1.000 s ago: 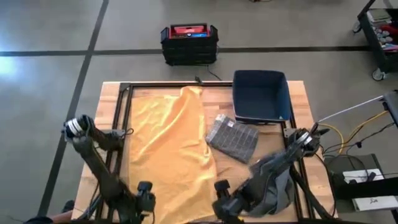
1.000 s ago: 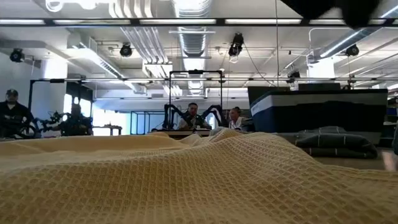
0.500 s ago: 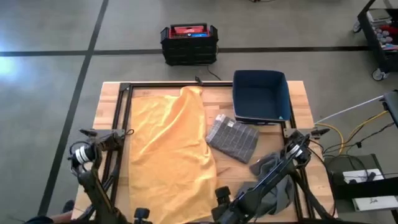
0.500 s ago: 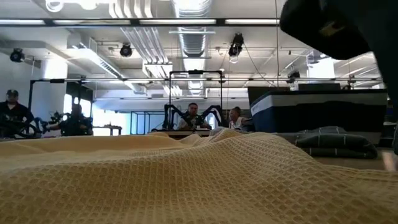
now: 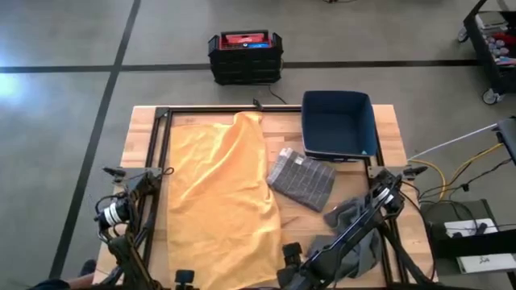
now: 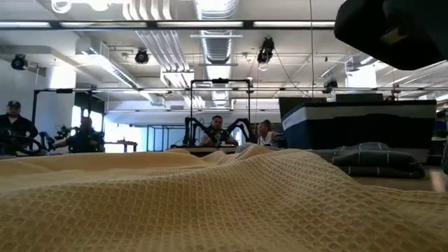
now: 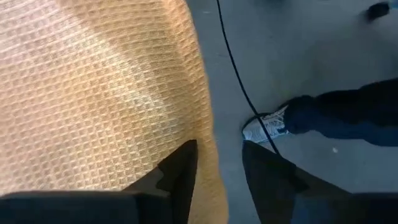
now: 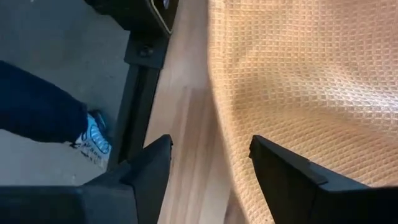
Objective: Fold towel
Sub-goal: Fold the yellow kitchen towel
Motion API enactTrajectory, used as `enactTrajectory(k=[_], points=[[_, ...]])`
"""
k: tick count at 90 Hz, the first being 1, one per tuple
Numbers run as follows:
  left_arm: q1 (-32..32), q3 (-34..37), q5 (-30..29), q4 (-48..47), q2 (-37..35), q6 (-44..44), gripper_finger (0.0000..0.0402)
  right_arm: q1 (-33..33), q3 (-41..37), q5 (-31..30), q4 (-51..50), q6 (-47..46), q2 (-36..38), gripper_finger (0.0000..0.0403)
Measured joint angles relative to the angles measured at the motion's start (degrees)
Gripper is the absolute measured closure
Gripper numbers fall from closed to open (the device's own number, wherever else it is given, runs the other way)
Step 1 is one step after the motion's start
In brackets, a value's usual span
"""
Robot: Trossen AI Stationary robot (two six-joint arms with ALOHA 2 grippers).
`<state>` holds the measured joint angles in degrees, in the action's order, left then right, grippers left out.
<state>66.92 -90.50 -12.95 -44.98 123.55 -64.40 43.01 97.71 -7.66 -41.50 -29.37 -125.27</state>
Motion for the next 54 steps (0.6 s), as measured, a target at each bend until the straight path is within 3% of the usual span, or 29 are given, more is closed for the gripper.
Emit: enactTrajectory(k=[29,54], points=[[-0.2,0.5,-2.4,-10.0,-1.8,0.8,0.0335,0.1,-0.1,0.0,0.0,-0.6,0.0,0.0191],[-0.2,1.6,-1.9,-5.3,-2.0,0.9,0.0336,0.2,-0.1,0.0,0.0,-0.6,0.0,0.0198]])
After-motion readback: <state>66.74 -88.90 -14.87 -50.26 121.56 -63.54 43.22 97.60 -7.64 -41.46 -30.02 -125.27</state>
